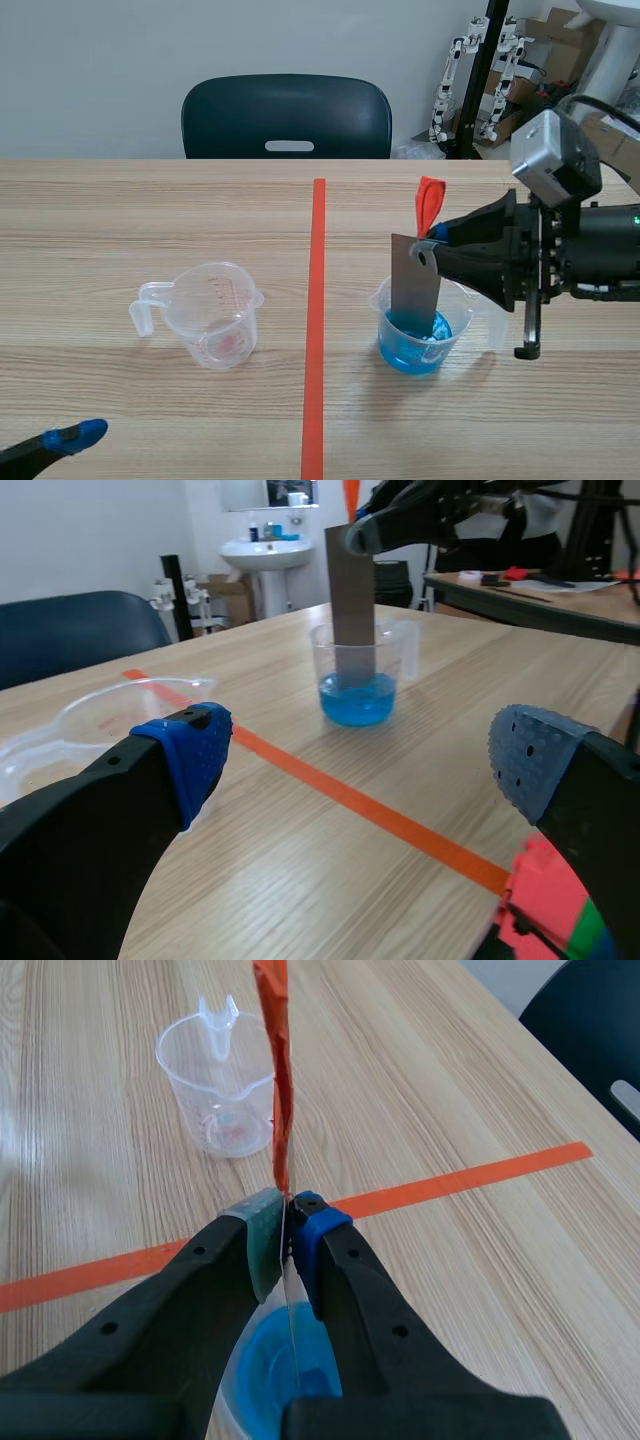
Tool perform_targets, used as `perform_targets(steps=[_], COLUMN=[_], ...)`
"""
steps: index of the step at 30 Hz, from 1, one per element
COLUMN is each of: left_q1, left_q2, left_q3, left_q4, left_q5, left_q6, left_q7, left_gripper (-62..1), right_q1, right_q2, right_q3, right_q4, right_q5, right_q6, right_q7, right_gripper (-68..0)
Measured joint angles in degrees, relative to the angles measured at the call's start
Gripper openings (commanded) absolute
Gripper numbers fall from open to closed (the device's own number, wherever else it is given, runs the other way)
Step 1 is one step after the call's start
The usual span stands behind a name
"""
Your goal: Do the redox reaction experiment. lower the plate into the blue solution
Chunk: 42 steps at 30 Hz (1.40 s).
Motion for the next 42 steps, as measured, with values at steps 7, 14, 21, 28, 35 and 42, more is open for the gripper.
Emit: perform_targets(steps=[7,14,21,28,35,42], left_q1=[0.00,0.00,-0.02,-0.02,-0.02,-0.02], left_q2=[-1.64,-1.64,-1.64,-1.64,-1.64,-1.64], left_q3=[4.00,3.54,3.52,3.52,3.41,3.41], left_q4=[0.00,0.00,0.00,0.00,0.00,0.00], left_q5=[-6.78,-6.47,-6.47,-6.47,-6.47,-6.47], left_q6=[1.22,1.22,1.22,1.22,1.22,1.22], left_q7=[0.00,0.00,0.00,0.00,0.00,0.00], left_gripper=[-6.9,-6.9,-6.9,-6.9,-6.9,-6.9], right_q1=[0.00,0.00,0.00,0.00,0.02,0.02], right_q2=[-2.27,-5.07,-5.33,-5.33,-5.33,-5.33], right_q3=[0.00,0.00,0.00,0.00,0.00,0.00], right_q4=[-4.02,-7.72,-9.57,-9.60,-9.60,-9.66], right_q5=[-6.25,-10.69,-13.62,-14.05,-15.30,-15.74], right_q6=[0.00,0.00,0.00,0.00,0.00,0.00], right_q7=[6.12,9.75,12.94,13.18,13.77,14.40], right_gripper=[-66.9,-66.9,-66.9,-66.9,-66.9,-66.9])
